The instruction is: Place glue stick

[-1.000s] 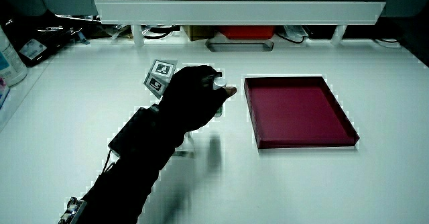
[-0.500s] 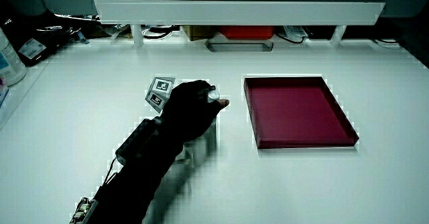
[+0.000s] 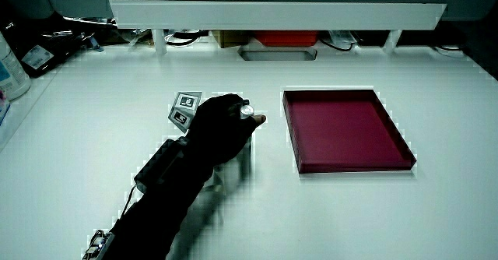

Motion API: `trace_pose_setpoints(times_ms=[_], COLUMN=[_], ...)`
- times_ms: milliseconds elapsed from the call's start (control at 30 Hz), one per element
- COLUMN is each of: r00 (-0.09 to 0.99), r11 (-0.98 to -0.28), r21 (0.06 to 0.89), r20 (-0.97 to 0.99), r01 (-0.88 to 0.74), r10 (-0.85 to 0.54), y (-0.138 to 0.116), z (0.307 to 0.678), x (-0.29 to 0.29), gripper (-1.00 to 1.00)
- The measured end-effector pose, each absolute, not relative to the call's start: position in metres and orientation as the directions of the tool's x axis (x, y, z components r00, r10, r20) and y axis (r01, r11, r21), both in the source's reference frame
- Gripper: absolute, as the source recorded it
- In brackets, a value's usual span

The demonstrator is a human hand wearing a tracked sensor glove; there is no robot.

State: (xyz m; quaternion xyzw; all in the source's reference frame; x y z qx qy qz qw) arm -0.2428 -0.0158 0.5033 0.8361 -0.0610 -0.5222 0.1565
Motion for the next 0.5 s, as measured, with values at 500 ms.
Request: trace_pose_setpoints(times_ms=[500], r00=[0.424], r11=[-0.932], r21=[0.359], r20=[-0.851], r01=[0.041], r10=[-0.31], y=[-0.007], z=[0.4974], x=[-0.2513], gripper=[-0.68])
